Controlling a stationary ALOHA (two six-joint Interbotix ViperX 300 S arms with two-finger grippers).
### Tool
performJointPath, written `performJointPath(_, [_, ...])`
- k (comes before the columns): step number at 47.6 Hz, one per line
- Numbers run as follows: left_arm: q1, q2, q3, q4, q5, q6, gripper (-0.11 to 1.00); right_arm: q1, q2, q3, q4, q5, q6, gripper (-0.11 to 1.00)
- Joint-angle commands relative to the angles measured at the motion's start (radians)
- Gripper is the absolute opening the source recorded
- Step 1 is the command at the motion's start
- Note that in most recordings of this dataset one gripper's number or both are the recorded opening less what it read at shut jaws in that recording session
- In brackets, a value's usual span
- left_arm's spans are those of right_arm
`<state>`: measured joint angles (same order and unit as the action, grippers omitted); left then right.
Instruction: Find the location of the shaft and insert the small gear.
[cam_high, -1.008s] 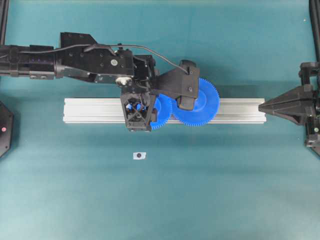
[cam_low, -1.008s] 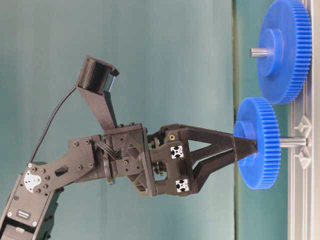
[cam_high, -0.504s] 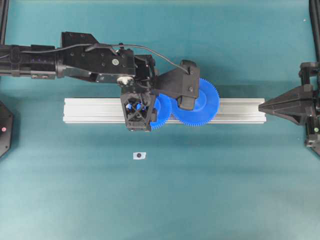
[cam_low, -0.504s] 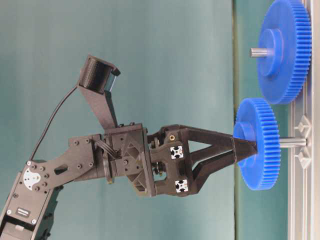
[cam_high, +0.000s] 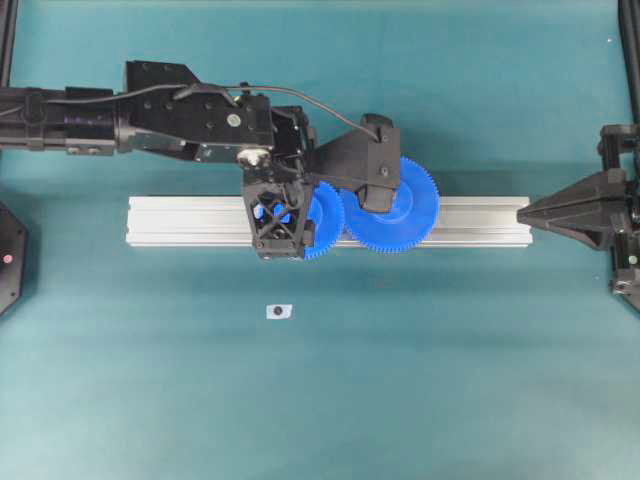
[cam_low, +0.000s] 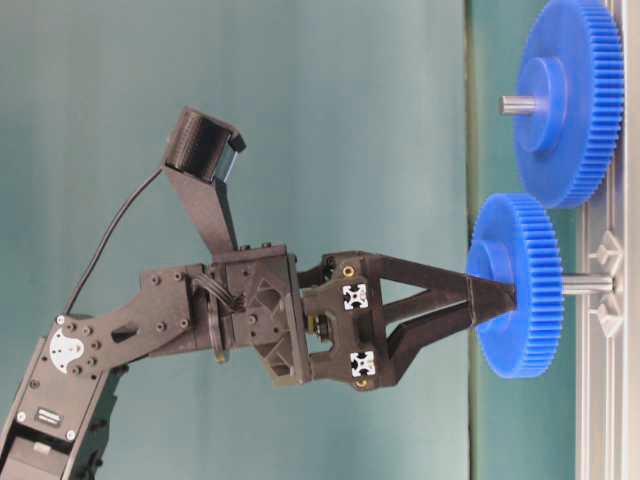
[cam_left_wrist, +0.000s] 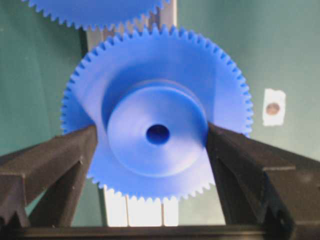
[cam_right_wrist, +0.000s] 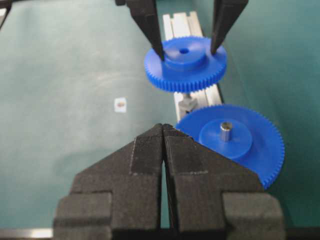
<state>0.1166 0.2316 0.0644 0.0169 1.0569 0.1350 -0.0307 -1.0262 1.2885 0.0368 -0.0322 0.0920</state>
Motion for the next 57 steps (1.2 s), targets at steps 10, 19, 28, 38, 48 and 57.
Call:
performJointPath(10, [-0.025,-0.015,-0.069,0.009,0.032,0.000,0.87,-0.002,0.006,-0.014,0.002,-0.006,0.009,-0.01])
performJointPath(19, [-0.029,-0.020,-0.109,0.006,0.084,-0.002,0.87,-0.002,0.006,-0.014,0.002,-0.006,0.009,-0.01])
performJointPath(28, [-0.029,-0.026,-0.123,0.009,0.084,0.003,0.87,-0.002,0.006,-0.012,0.000,-0.006,0.011,-0.01])
performJointPath(38, [-0.029,-0.028,-0.123,0.009,0.086,0.002,0.87,-0.002,0.006,-0.011,0.002,-0.005,0.009,-0.01])
performJointPath(48, [-0.031,-0.032,-0.124,0.009,0.086,0.000,0.87,-0.002,0.006,-0.011,0.002,-0.006,0.009,-0.01])
performJointPath(57, [-0.040,-0.049,-0.124,0.009,0.086,0.002,0.87,-0.002,0.006,-0.011,0.002,-0.006,0.011,-0.01])
